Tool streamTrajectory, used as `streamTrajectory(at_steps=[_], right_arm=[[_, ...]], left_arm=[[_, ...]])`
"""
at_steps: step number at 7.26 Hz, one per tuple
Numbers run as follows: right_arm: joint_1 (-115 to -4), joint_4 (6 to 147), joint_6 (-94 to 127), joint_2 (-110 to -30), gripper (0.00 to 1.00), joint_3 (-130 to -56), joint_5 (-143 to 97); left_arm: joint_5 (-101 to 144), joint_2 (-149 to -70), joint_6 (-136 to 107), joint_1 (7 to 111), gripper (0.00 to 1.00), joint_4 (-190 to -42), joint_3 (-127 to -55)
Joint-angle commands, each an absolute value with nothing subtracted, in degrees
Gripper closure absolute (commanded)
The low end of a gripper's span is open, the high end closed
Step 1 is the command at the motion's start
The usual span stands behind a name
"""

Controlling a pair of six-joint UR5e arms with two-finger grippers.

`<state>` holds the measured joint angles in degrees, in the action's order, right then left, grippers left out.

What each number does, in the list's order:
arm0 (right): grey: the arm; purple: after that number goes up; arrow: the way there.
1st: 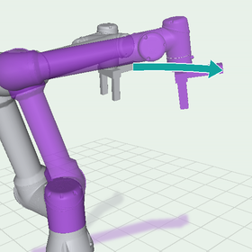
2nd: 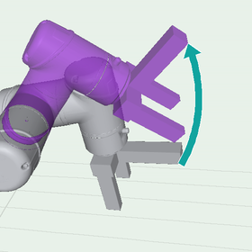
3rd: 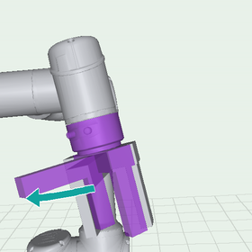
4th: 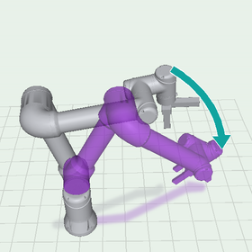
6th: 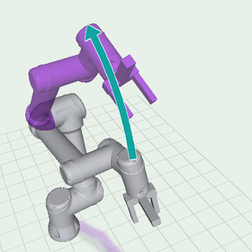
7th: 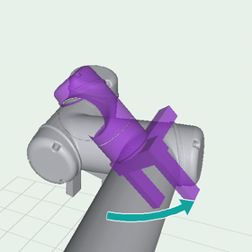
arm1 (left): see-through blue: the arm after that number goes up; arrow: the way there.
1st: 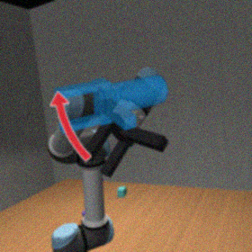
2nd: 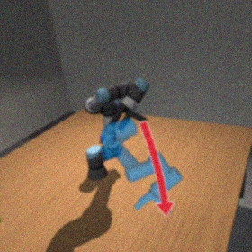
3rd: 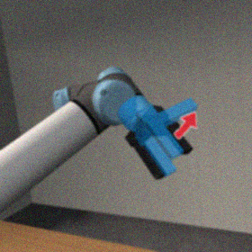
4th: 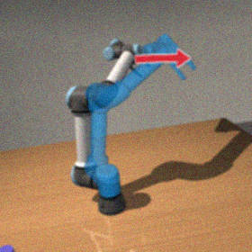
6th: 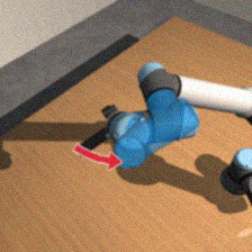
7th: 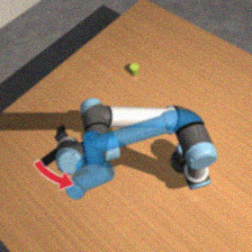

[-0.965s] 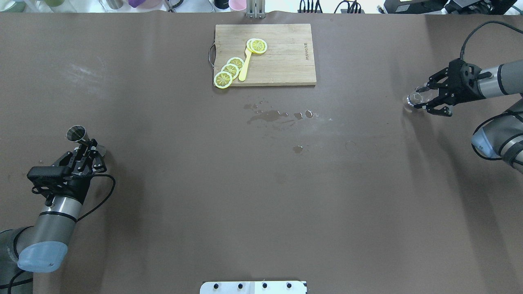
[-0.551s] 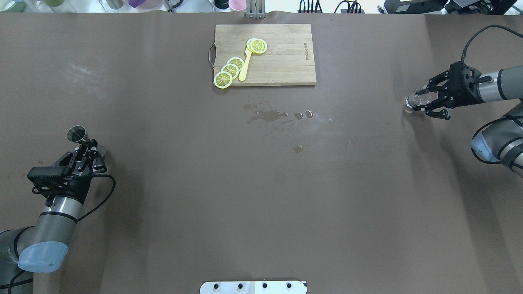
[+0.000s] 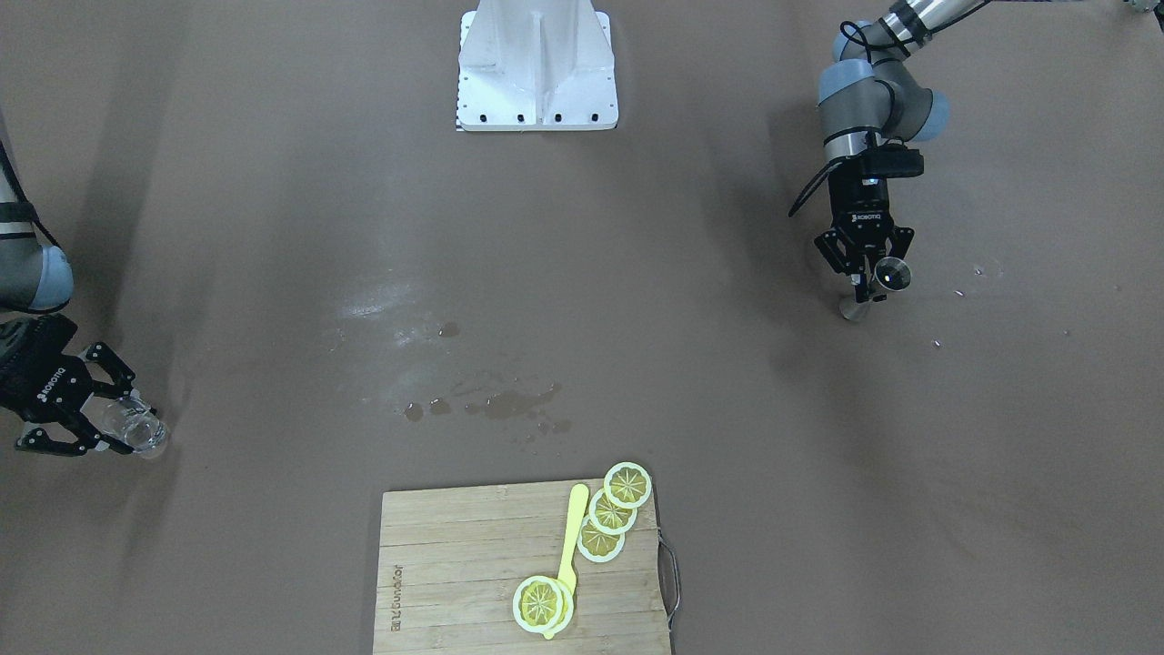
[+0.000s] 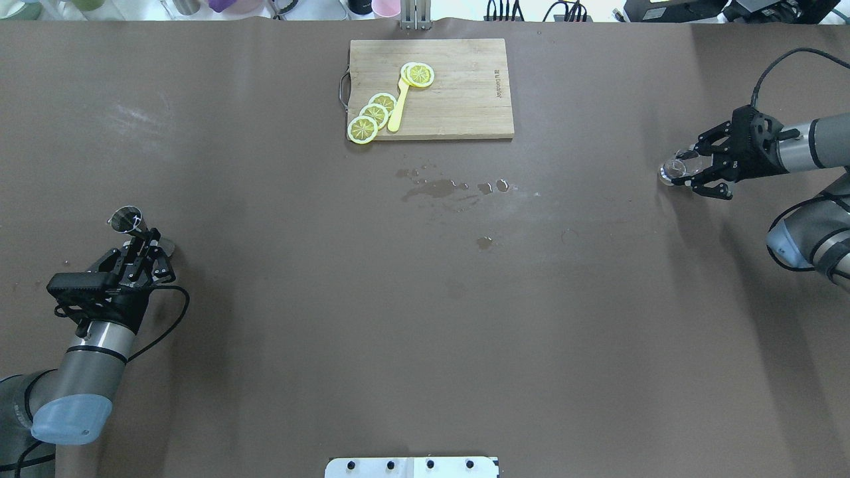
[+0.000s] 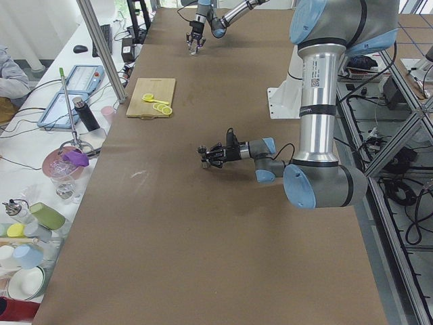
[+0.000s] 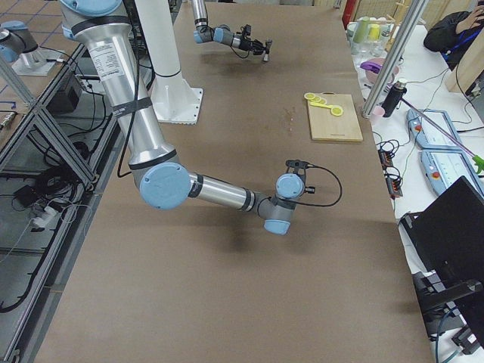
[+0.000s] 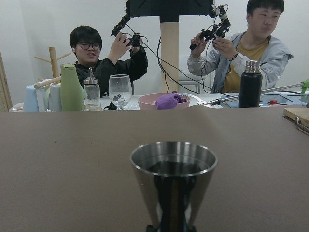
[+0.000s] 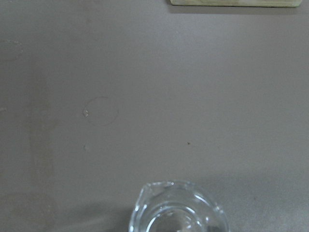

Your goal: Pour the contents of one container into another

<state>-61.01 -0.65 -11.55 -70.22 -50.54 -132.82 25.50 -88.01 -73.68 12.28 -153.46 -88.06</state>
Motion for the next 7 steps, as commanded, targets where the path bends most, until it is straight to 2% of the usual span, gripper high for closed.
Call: streamTrajectory(at_steps=[1,2,3,4,5,7], right_arm=[[-60.56,-1.31,-8.45,-70.22,1.0,-50.45,-132.89],[-60.47,-1.32,-8.09,-70.05,0.78,-50.45,-132.89],[-60.38,-1.41,-8.09,-70.05,0.51,-50.45,-132.89],[-60.29,-1.41,-8.09,-70.14,0.21,-50.45,-132.89],[-60.21,-1.41,-8.09,-70.05,0.0,-50.45,-132.98],[-60.12,-1.49,-8.09,-69.96,0.0,-50.54,-132.98]], left_arm=[[23.05,-88.94,-77.74,10.91,0.66,-153.2,-87.02],[22.94,-88.86,-78.48,10.81,0.5,-151.54,-87.27],[22.94,-88.77,-78.49,10.81,0.37,-151.35,-87.45],[23.03,-88.77,-78.31,10.81,0.02,-151.26,-87.71],[22.94,-88.6,-78.22,10.81,0.01,-151.35,-88.15],[22.94,-87.11,-77.78,10.46,0.01,-151.09,-91.82]])
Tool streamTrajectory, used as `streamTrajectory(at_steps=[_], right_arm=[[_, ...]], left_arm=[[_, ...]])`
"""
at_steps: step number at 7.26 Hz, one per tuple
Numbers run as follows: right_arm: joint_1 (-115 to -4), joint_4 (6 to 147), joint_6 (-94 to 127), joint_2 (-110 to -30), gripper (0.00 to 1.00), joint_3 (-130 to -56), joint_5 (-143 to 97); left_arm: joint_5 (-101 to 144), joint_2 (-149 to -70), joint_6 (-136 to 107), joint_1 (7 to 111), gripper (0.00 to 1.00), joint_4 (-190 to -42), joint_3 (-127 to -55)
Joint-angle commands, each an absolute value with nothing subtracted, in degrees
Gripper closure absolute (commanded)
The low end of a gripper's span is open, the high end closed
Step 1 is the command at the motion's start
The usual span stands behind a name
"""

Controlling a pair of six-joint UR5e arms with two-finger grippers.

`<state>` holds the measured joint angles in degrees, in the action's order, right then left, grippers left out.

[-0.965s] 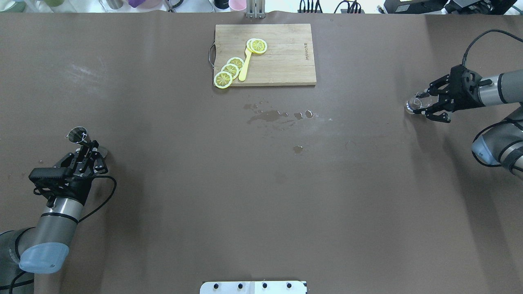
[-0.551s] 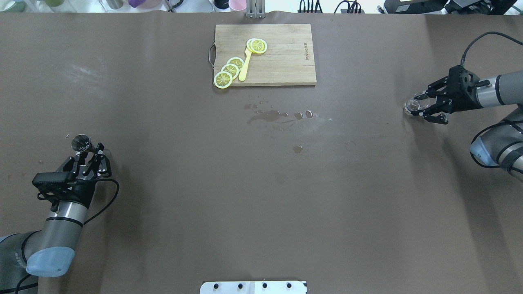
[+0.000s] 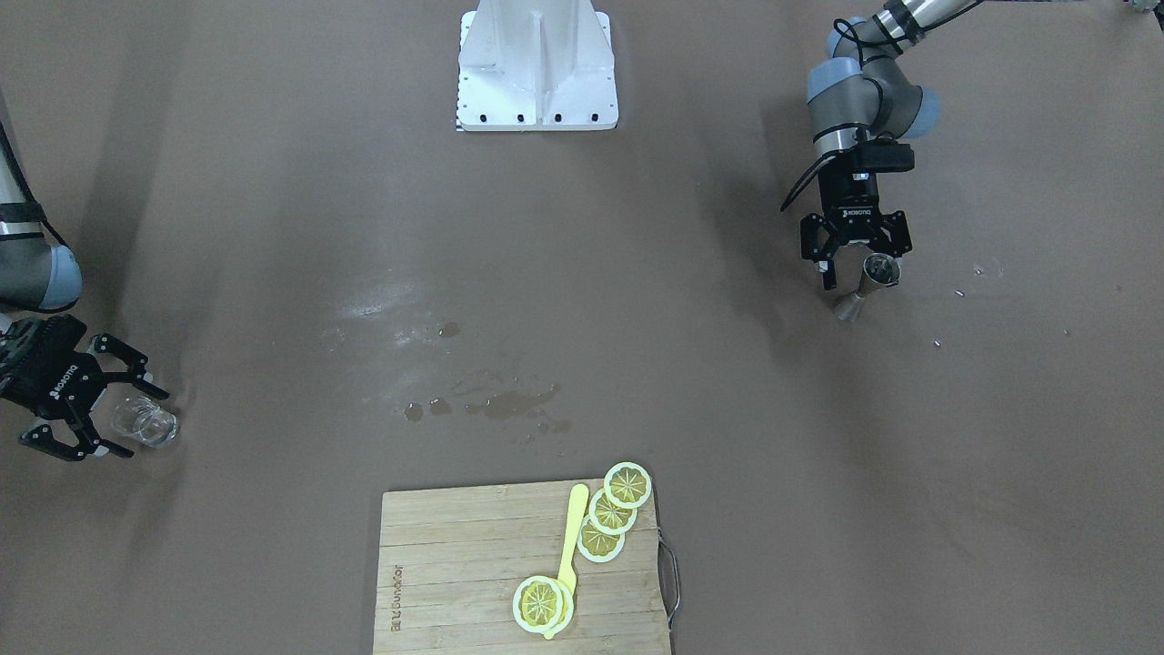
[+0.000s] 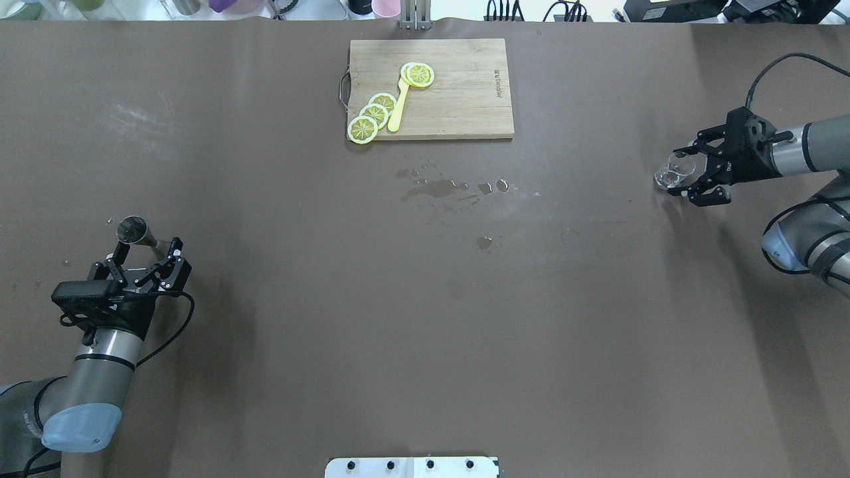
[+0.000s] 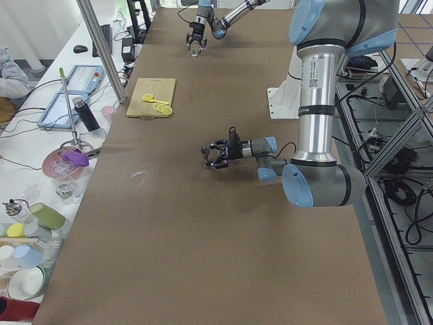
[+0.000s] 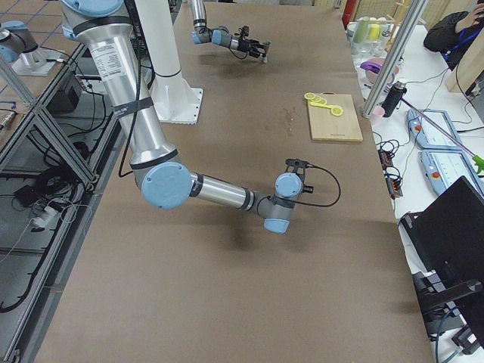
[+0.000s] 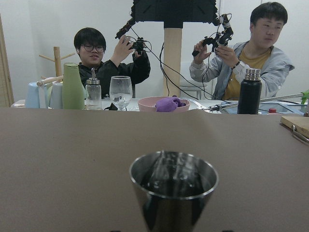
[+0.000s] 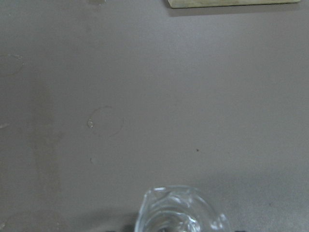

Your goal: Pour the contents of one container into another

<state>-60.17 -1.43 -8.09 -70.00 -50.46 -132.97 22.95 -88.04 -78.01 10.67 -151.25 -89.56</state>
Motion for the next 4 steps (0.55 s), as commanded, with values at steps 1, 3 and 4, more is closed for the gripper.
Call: streamTrajectory(at_steps=[1,3,4], right_arm=[[-60.2,-1.41,-8.09,-69.87,0.0,-50.54,-132.98],[-60.2,-1.41,-8.0,-69.7,0.0,-51.24,-133.07],[-60.21,-1.41,-7.82,-69.61,0.0,-52.02,-133.33]], left_arm=[[22.94,-84.58,-77.87,10.37,0.01,-148.39,-94.89],[23.03,-80.18,-77.87,10.2,0.01,-145.91,-100.16],[23.11,-77.55,-77.96,10.11,0.01,-144.51,-103.94]])
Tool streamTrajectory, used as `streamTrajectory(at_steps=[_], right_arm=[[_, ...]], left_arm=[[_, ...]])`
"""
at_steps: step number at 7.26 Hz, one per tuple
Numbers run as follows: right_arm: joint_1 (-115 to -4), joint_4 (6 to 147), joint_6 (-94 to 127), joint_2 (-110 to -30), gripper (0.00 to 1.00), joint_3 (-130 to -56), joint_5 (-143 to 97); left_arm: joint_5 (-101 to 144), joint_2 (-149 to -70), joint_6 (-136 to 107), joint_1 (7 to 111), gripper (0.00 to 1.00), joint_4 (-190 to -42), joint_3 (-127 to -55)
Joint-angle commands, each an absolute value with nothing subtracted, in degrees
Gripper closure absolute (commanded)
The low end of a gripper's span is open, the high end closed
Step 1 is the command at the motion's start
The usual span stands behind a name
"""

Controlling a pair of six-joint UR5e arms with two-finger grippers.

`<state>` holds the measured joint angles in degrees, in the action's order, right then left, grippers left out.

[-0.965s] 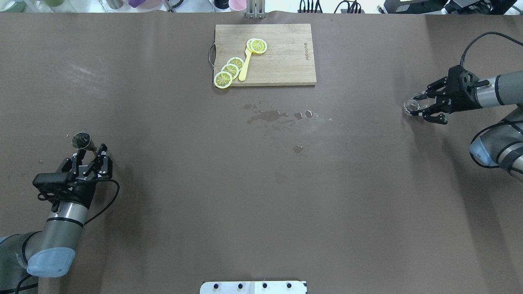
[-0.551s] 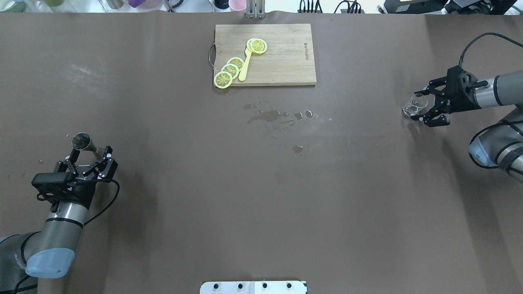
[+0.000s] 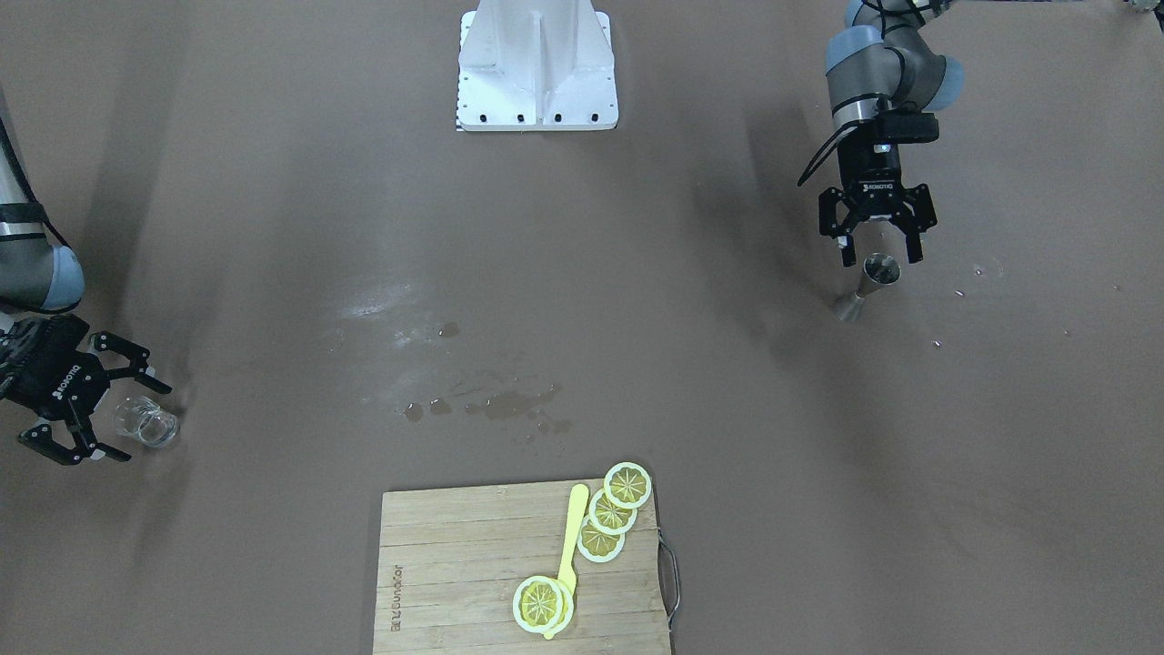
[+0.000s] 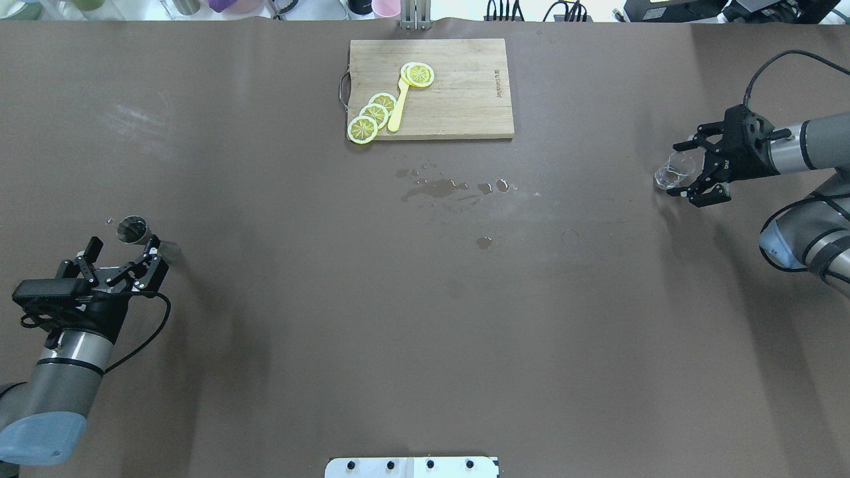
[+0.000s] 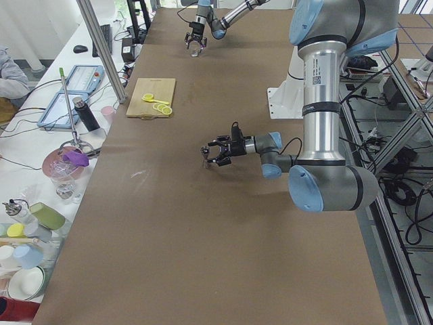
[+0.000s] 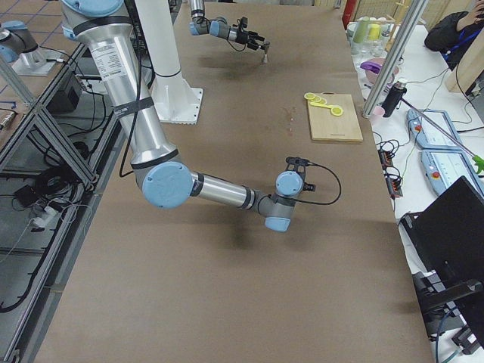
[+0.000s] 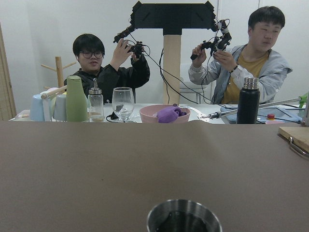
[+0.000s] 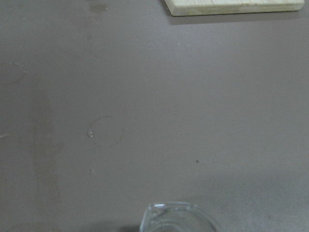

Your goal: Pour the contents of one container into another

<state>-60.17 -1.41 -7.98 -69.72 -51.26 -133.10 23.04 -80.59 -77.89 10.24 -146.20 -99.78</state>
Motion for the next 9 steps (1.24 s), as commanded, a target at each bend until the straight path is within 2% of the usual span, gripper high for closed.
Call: streamTrajectory(at_steps=[1,4,6,9], right_arm=[[-60.21,-1.32,-7.21,-69.61,0.0,-52.99,-133.42],[-60.73,-1.14,-0.11,-67.95,0.0,-55.9,-133.16],[-63.44,1.73,4.73,-64.79,0.0,-55.99,-130.02],[-68.71,16.37,10.28,-62.4,0.0,-59.48,-122.81]], left_arm=[[23.2,-76.3,-77.78,10.02,0.01,-144.23,-106.67],[28.26,-73.48,-78.05,11.76,0.01,-136.0,-112.4],[39.75,-74.0,-75.43,20.09,0.01,-133.95,-113.9],[64.34,-77.25,-59.27,37.82,0.01,-138.92,-113.39]])
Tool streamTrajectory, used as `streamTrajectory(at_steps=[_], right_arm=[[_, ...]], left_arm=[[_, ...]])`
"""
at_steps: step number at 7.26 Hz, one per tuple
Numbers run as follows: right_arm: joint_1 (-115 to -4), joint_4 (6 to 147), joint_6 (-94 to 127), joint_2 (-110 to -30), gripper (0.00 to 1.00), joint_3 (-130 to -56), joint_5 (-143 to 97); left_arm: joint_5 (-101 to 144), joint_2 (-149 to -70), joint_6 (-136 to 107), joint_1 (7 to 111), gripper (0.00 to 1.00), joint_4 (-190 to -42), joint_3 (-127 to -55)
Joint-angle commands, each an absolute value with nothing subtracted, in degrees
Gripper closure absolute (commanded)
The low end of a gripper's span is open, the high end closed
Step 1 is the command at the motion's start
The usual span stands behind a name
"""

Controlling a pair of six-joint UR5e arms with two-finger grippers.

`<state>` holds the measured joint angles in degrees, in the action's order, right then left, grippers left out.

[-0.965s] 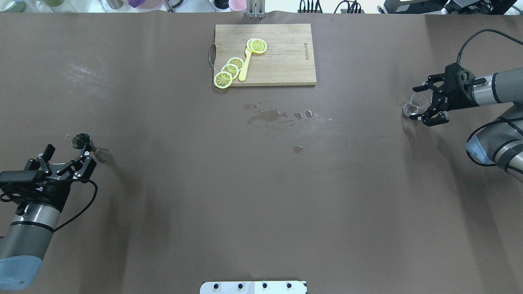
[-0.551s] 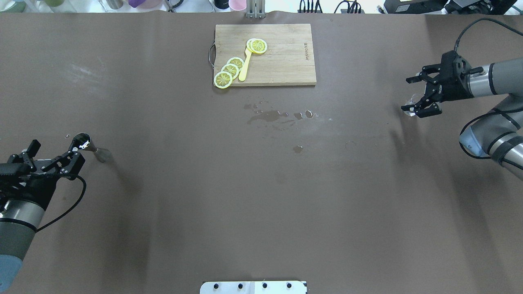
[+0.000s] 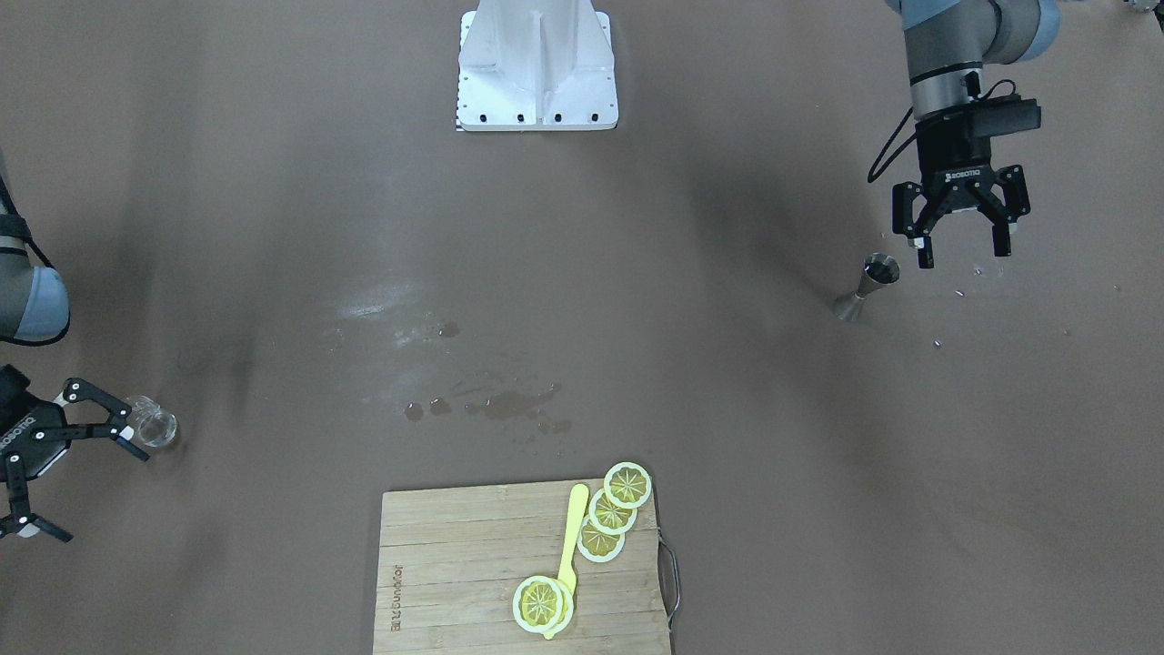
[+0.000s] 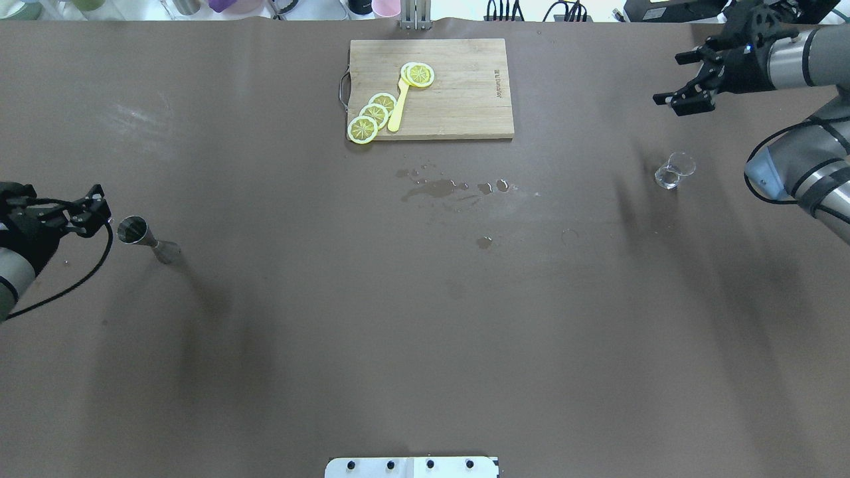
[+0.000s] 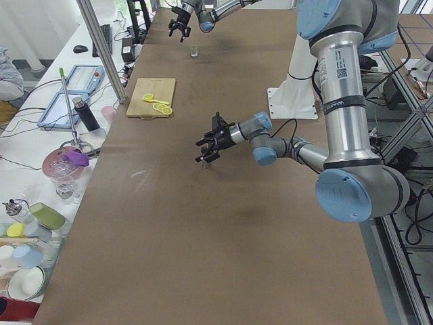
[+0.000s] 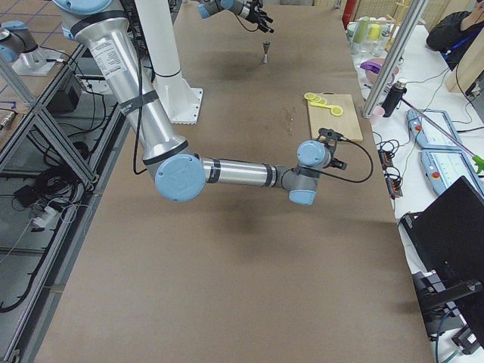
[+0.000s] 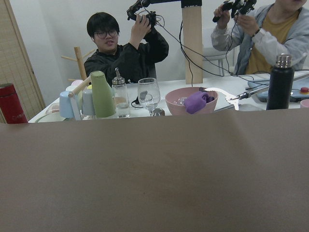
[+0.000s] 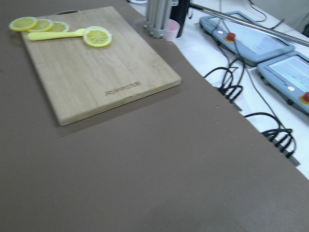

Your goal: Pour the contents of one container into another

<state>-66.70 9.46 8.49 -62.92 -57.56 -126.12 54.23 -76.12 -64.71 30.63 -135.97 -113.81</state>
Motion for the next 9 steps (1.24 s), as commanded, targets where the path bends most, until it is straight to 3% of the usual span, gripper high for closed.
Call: streamTrajectory(at_steps=[1,3,5,9], right_arm=[[-70.3,24.27,10.28,-62.4,0.0,-61.76,-120.96],[-71.63,39.12,10.28,-62.4,0.0,-66.68,-118.31],[-74.25,55.65,10.02,-64.15,0.0,-73.36,-118.91],[-77.42,80.11,9.49,-67.58,0.0,-76.65,-126.87]], left_arm=[[73.91,-77.78,-57.5,43.71,0.01,-139.74,-111.81],[94.45,-79.62,-47.69,57.06,0.01,-143.16,-104.81],[113.3,-84.44,-45.44,69.03,0.01,-137.42,-96.71],[129.44,-85.61,-11.26,81.01,0.01,-109.23,-94.93]])
